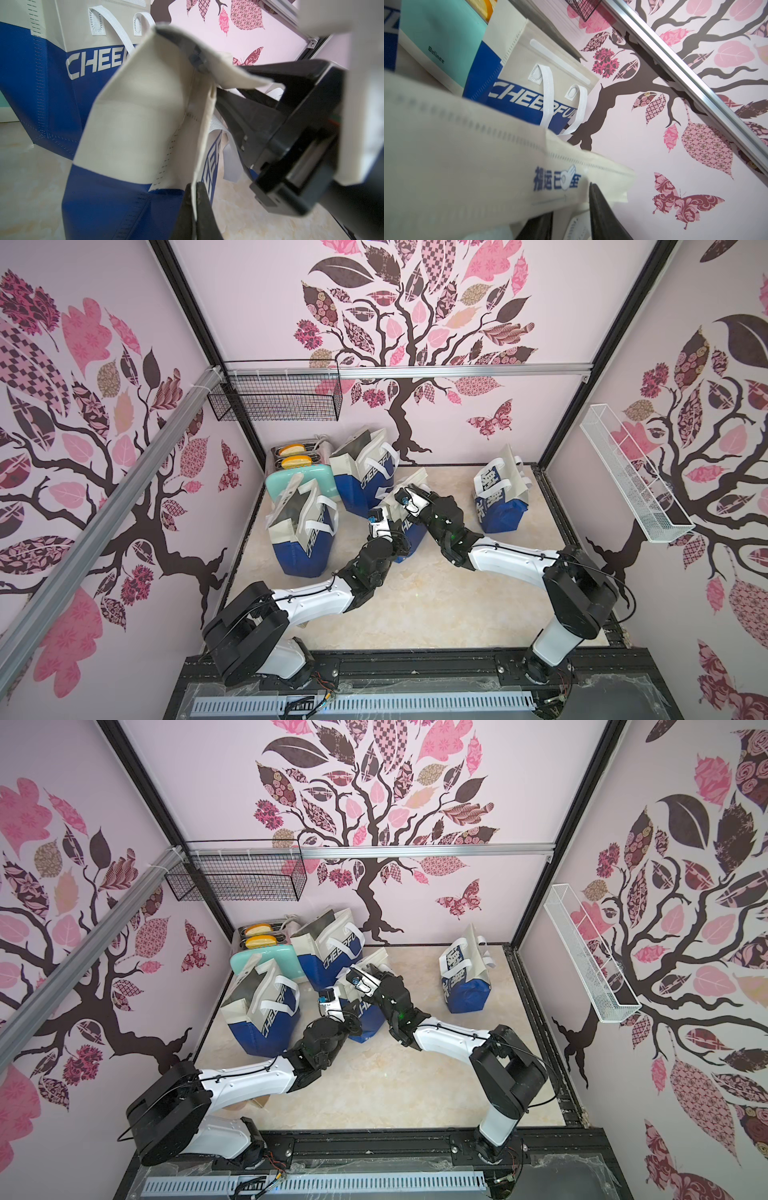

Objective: Open the takeout bag
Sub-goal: Open the takeout bag at the center of the board.

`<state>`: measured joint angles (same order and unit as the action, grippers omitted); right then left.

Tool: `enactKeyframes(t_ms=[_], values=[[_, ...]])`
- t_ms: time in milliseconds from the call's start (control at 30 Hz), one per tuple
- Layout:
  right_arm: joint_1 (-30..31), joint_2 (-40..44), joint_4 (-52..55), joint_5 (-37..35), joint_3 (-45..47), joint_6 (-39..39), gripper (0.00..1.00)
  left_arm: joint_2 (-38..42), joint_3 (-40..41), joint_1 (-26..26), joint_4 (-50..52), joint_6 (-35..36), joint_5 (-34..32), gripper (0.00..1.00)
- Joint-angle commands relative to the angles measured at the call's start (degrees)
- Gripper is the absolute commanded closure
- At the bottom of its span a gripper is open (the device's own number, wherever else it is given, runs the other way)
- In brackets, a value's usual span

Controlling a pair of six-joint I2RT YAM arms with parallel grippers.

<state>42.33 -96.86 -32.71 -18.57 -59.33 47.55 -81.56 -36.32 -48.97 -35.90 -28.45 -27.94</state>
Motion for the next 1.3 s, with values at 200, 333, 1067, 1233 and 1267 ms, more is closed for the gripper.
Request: enactKeyframes(t_ms=[200,333,1067,1233,1267], values=[[-0.27,-0.93,-5.29,-3.78,-0.75,-0.13,0.82,1.58,2.20,-0.14,0.57,1.20,-0.31,1.00],[-0.30,0.19,-3.30,-2.27,-1.89,0.00,0.81,1.19,2.30,-0.16,0.20,1.15,-0.27,1.00],[-0.28,0.66,4.11,4.53,-5.86,0.04,0.99,0.34,1.94,-0.15,0.17,1.99,-0.18,1.00],[-0.29,1.95,6.63,0.37,-6.47,2.97,1.00,0.26,2.64,-0.03,0.33,1.84,-0.58,1.00],[-0.30,2.46,7.07,-0.54,-6.53,3.68,1.00,0.34,2.81,0.08,0.50,1.74,-0.66,1.00]])
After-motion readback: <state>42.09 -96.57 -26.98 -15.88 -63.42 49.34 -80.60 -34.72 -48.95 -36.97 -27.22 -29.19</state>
